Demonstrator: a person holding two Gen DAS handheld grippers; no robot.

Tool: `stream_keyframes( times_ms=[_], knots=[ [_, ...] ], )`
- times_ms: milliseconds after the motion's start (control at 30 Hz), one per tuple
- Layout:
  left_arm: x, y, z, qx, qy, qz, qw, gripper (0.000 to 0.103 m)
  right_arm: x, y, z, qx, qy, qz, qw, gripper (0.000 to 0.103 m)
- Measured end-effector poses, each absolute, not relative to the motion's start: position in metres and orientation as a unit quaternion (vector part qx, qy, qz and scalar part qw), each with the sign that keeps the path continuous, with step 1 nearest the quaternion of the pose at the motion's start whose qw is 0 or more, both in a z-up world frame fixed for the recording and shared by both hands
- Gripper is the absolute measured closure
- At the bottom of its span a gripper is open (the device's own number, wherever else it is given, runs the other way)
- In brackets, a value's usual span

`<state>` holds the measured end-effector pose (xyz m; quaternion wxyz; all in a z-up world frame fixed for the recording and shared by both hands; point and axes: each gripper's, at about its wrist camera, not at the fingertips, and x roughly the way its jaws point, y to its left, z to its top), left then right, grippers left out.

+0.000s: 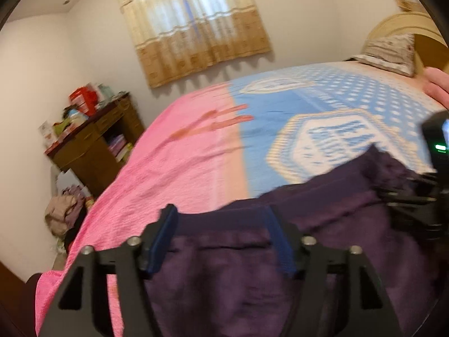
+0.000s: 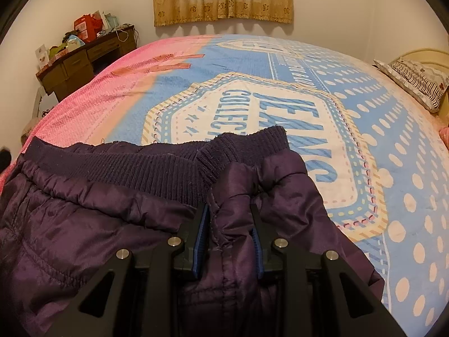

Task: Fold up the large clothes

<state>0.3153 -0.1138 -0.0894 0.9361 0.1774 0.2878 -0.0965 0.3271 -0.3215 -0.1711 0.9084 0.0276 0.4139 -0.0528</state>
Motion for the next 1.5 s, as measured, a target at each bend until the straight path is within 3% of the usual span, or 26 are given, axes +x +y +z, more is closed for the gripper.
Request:
stream_keyframes(
  times_ms=[133, 267, 500, 533, 633, 667, 867, 1100, 1500],
  knots=[
    [0.31, -0.139, -0.109, 0.19, 0.31, -0.119, 0.924, 0.033, 0.326, -0.322, -0.171, 0.033, 0.412, -0.051, 0.909, 0.074],
    [0.33, -0.144, -0.157, 0.197, 0.366, -0.103, 0.904, 0.027, 0.326, -0.322, -0.171, 0.032, 0.412, -0.052, 0.909, 0.073],
    [0.331, -0.151, -0.164, 0.21, 0.346, -0.084, 0.911, 0.024, 0.323, -0.321, -0.168, 0.042, 0.41, -0.05, 0.91, 0.072],
    [0.332, -0.15, -0.165, 0.205, 0.348, -0.087, 0.911, 0.024, 0.322, -0.322, -0.165, 0.044, 0.409, -0.053, 0.91, 0.067],
    [0.33, -0.15, -0.165, 0.201, 0.347, -0.088, 0.912, 0.024, 0.306, -0.319, -0.148, 0.033, 0.389, -0.1, 0.915, 0.039],
    [0.33, -0.149, -0.164, 0.2, 0.347, -0.089, 0.912, 0.024, 0.294, -0.317, -0.138, 0.04, 0.364, -0.106, 0.925, 0.036],
    [0.33, -0.149, -0.164, 0.191, 0.35, -0.094, 0.912, 0.024, 0.257, -0.284, -0.109, 0.045, 0.303, -0.09, 0.948, 0.032],
    [0.334, -0.144, -0.163, 0.169, 0.357, -0.1, 0.913, 0.023, 0.264, -0.283, -0.16, 0.029, 0.356, -0.098, 0.929, 0.032],
    [0.337, -0.149, -0.167, 0.175, 0.367, -0.095, 0.909, 0.021, 0.276, -0.288, -0.175, 0.028, 0.383, -0.083, 0.919, 0.025]
  ],
)
